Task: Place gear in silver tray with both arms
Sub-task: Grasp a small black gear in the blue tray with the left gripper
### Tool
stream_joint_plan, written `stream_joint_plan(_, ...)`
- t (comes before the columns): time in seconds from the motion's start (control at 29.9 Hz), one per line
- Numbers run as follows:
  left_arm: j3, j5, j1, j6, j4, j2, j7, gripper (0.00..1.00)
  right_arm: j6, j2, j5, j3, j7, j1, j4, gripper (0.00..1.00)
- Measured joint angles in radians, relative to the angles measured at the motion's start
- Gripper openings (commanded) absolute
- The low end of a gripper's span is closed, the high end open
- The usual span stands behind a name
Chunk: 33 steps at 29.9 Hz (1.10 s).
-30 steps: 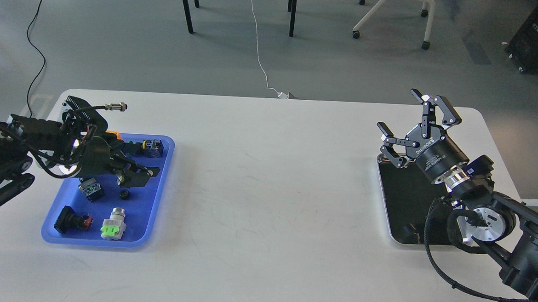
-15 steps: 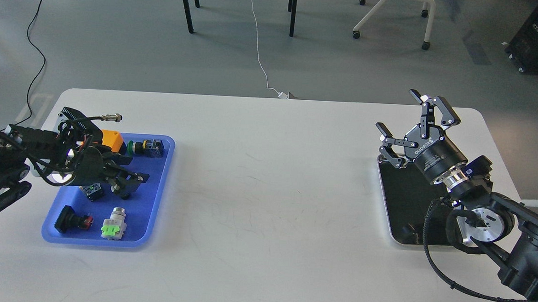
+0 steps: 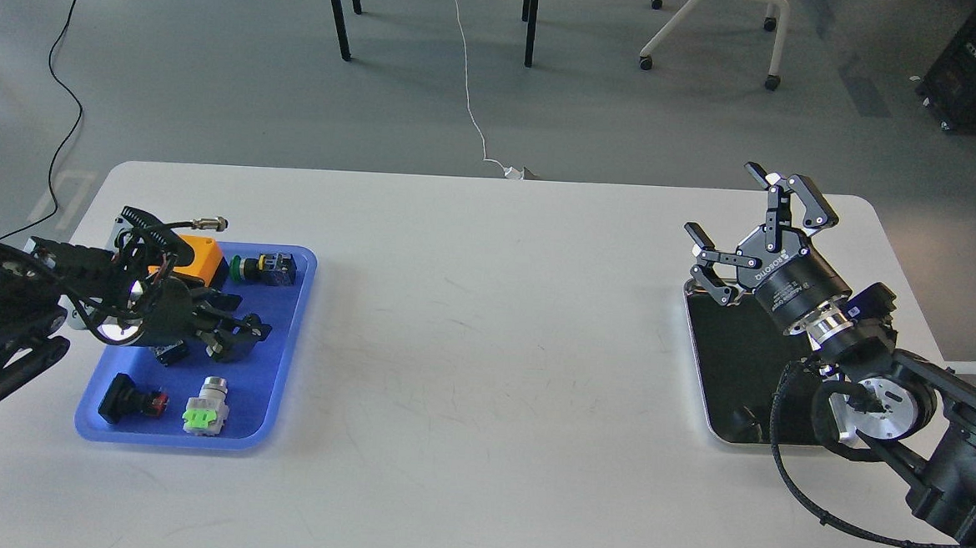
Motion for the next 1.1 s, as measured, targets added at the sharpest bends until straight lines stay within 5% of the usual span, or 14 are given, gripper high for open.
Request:
stream_joint_plan(0.3,0.001,0.0,0.0,0.011,0.024,-0.011,0.0,0.41,0.0,0.001,0.0,0.0,0.0,-0.002,0.001,0.99)
stream_joint_plan(1.04,0.001,0.0,0.0,0.013,0.063,-0.034,0.0,0.39,0.0,0.001,0.0,0.001,0.0,-0.002,0.0,0.99)
stream_joint_plan(1.1,0.001,0.0,0.0,0.013,0.065,-0.035,0.0,0.32,0.0,0.0,0.0,0.001,0.0,-0.002,0.0,0.99)
